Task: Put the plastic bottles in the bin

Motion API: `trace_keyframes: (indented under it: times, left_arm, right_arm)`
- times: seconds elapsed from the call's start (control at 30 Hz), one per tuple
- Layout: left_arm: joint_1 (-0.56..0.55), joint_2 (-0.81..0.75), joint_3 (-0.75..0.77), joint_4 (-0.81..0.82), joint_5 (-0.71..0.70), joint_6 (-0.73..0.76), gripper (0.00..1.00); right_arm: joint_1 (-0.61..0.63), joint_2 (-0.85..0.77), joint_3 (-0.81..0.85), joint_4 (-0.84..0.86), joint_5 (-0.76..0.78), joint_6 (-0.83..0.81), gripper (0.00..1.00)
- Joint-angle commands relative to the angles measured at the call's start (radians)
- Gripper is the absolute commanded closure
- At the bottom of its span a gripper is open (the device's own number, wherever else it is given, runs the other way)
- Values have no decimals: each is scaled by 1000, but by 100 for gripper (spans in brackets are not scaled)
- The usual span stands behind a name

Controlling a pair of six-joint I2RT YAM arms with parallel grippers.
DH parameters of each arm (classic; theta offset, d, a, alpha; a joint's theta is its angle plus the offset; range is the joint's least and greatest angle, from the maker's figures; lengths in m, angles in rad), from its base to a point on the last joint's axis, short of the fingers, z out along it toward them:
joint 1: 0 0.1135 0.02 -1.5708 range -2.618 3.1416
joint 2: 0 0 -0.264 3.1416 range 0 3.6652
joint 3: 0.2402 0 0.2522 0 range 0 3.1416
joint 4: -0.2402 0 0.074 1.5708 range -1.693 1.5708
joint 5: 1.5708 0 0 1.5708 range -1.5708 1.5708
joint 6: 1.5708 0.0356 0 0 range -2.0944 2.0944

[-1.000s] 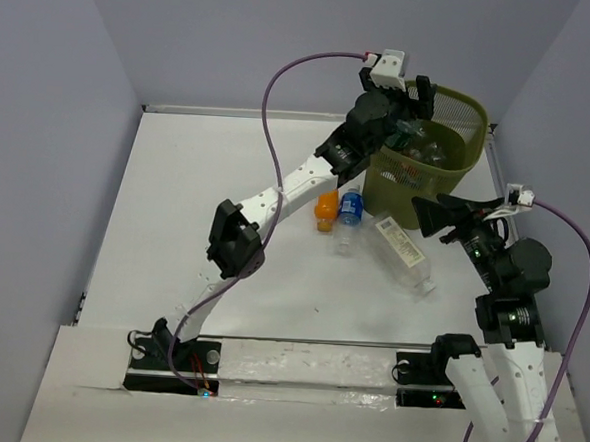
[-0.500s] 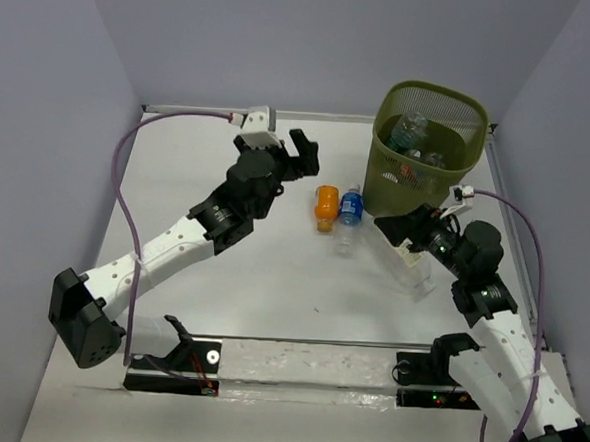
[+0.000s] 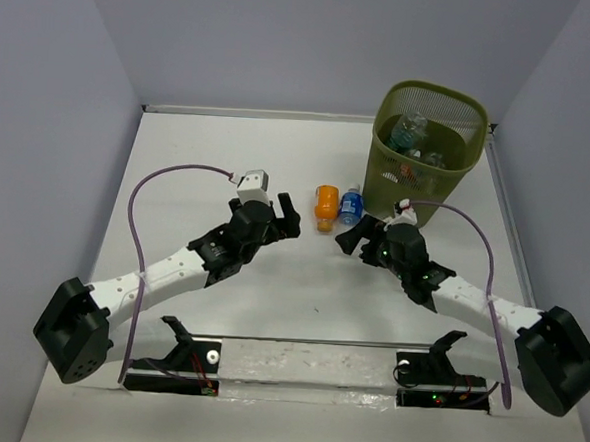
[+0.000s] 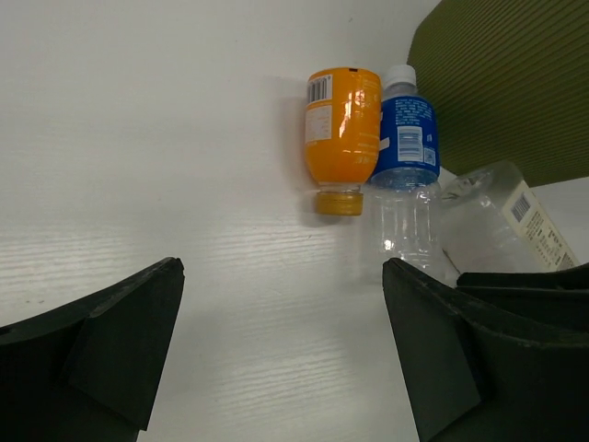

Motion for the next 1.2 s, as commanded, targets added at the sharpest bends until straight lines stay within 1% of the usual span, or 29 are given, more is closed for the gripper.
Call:
trace_keyframes:
  times: [0.0, 0.03, 0.07, 0.1, 0.2, 0.3, 0.4, 0.53, 0.57, 0.63, 0.67, 0.7, 0.73, 0.8, 0.83, 0.87, 0.9, 0.93, 0.97, 1.0, 1.1, 1.13, 1.17]
  left_arm:
    - [-2, -40, -69, 90, 26, -25, 1]
    - [-1, -46, -77, 97, 29, -24, 1]
    - [-1, -46, -83, 108, 34, -21, 1]
    - [-1, -46, -92, 128, 37, -15, 1]
    - [-1, -30, -97, 159, 40, -2, 1]
    - [-1, 9, -68, 169, 38, 11, 1]
    - [4, 52, -39, 185, 48, 21, 1]
    - [36, 155, 18, 211, 106, 9, 1]
    - [42, 175, 33, 212, 117, 7, 1]
    - [58, 235, 87, 217, 132, 8, 1]
    - [64, 255, 105, 217, 141, 12, 1]
    - [70, 272, 144, 219, 165, 13, 1]
    - [84, 313, 162, 226, 179, 13, 1]
    - [97, 364, 220, 229, 228, 15, 1]
    - [119, 425, 280, 217, 279, 15, 1]
    - [133, 459, 280, 197, 279, 15, 1]
    - [147, 488, 347, 153, 326, 19, 1]
    - [160, 549, 378, 134, 350, 22, 1]
    - [179, 575, 404, 117, 362, 24, 1]
    - [186, 597, 437, 102, 362, 22, 1]
    - [205, 643, 452, 100, 339, 19, 1]
    - [208, 657, 463, 85, 327, 24, 1]
    - [208, 663, 469, 70, 292, 27, 1]
  right_arm:
    - [62, 129, 57, 110, 246, 35, 0]
    - [62, 180, 69, 109, 284, 29, 0]
    - [62, 180, 81, 109, 297, 25, 0]
    - [62, 230, 110, 104, 306, 19, 0]
    - [62, 312, 149, 112, 312, 20, 0]
    - [62, 353, 166, 144, 341, 28, 4]
    - [62, 389, 184, 155, 375, 10, 6]
    - [62, 439, 212, 153, 378, -6, 16]
    - [62, 442, 212, 153, 373, -6, 27]
    - [62, 436, 198, 153, 363, -6, 33]
    - [62, 415, 189, 153, 358, -9, 44]
    - [62, 398, 178, 150, 360, -12, 51]
    - [62, 377, 152, 150, 352, -17, 53]
    - [72, 294, 112, 144, 323, -40, 54]
    - [72, 227, 102, 130, 286, -53, 54]
    - [72, 226, 92, 130, 272, -61, 54]
    - [85, 150, 88, 89, 261, -70, 54]
    - [98, 115, 83, 63, 246, -89, 54]
    - [98, 75, 82, 16, 234, -98, 54]
    - [107, 3, 82, -9, 220, -107, 54]
    - [118, -97, 106, -115, 183, -144, 54]
    - [118, -154, 130, -165, 166, -170, 55]
    - [118, -176, 147, -185, 153, -187, 55]
